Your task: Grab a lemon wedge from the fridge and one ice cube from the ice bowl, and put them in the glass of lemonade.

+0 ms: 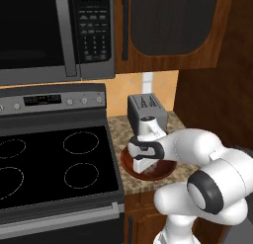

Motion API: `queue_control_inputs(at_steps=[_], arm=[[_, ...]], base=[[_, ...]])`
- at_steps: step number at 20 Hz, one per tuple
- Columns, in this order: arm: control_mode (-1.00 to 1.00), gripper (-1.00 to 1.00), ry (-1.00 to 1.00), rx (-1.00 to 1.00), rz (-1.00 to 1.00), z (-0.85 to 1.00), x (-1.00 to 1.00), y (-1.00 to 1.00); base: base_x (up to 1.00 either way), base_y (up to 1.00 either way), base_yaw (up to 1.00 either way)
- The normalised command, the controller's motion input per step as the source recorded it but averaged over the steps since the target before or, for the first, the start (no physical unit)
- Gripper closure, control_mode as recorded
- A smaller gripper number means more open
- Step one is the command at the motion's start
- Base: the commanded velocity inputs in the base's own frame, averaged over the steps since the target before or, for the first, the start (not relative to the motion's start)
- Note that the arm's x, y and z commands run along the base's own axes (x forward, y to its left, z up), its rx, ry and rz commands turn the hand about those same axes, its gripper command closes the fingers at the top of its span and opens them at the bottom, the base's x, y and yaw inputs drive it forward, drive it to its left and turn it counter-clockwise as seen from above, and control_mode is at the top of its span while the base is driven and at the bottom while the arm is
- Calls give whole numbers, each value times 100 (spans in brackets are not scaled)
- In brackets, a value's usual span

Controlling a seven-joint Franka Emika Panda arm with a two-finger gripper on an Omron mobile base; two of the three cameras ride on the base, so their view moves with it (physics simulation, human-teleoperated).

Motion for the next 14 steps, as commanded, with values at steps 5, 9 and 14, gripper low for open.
queue_control_inputs(at_steps=[5,9,14], arm=[[-100,100,-3,0,0,2,-9,-2],[-100,100,-38,-1,0,65,-25,-30],[-100,100,-67,-11,-1,99,-20,-85]], base=[[0,0,0],[0,0,0],[0,0,0]])
